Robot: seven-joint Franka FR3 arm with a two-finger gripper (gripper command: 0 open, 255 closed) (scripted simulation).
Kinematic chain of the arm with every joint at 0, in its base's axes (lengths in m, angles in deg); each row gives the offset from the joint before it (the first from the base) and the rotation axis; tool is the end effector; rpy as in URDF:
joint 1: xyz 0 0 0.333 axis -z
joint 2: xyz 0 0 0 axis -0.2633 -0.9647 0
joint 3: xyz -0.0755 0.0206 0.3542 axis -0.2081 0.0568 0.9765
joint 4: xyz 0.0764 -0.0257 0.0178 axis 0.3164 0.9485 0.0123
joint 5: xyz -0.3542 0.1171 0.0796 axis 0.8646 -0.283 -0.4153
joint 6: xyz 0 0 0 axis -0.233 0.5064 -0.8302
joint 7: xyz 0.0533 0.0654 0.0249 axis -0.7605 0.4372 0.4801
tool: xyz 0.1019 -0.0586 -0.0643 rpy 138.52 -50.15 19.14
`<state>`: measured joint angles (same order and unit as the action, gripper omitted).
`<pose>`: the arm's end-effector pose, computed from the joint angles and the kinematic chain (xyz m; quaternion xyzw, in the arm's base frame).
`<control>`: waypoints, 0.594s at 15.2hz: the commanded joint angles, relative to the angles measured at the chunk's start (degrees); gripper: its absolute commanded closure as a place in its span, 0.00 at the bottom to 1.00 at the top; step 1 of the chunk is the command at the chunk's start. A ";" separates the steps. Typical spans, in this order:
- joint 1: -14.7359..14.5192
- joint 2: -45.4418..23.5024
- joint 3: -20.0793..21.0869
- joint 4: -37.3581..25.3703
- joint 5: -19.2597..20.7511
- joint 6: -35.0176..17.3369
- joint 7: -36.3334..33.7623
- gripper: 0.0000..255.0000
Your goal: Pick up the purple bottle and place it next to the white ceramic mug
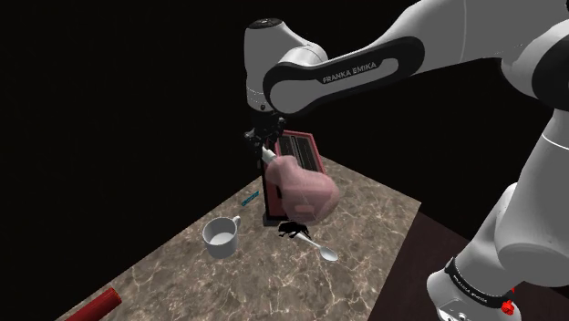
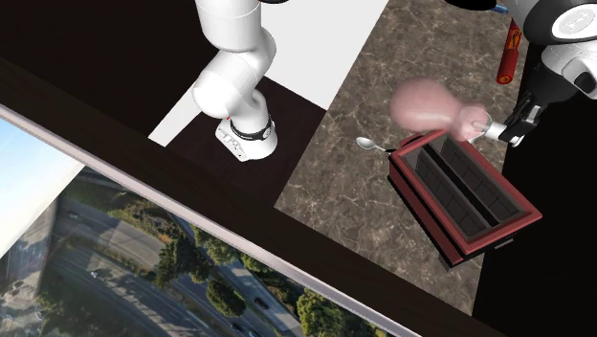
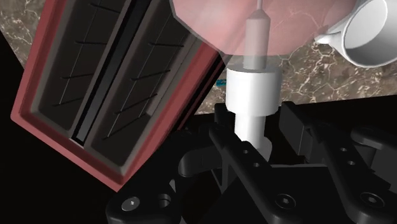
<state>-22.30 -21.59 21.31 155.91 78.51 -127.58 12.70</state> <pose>0.5659 0.2352 0.4932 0.9967 0.0004 0.0692 0.0431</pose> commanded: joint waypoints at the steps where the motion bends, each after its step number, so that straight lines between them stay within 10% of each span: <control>1: 0.00 -0.10 0.00 0.20 -0.02 0.07 0.02 1.00; 3: 0.00 -0.10 0.00 0.20 -0.02 0.07 0.02 1.00; 4: -0.01 -0.05 0.02 0.28 -0.03 0.04 -0.02 0.00; 9: 0.00 -0.10 0.00 0.20 -0.02 0.07 0.02 0.00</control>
<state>-22.30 -21.63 21.31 156.19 78.48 -127.53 12.71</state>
